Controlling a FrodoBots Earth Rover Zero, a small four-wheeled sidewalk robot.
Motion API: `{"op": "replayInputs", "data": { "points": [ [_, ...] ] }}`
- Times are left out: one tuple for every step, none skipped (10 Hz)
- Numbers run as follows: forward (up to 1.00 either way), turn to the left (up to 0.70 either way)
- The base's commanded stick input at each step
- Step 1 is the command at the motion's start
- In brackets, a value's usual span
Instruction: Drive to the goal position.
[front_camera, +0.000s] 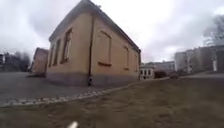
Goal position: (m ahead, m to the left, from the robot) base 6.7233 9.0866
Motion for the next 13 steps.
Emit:
{"op": "replayInputs", "data": {
  "points": [
    [0.7, 0.35],
    [0.7, 0.35],
    [0.7, 0.35],
    [0.7, 0.35],
    [0.7, 0.35],
    [0.7, 0.35],
    [0.7, 0.35],
    [0.7, 0.35],
    [0.7, 0.35],
    [0.7, 0.35],
    [0.7, 0.32],
    [0.7, 0.17],
    [0.7, 0.0]
  ]
}}
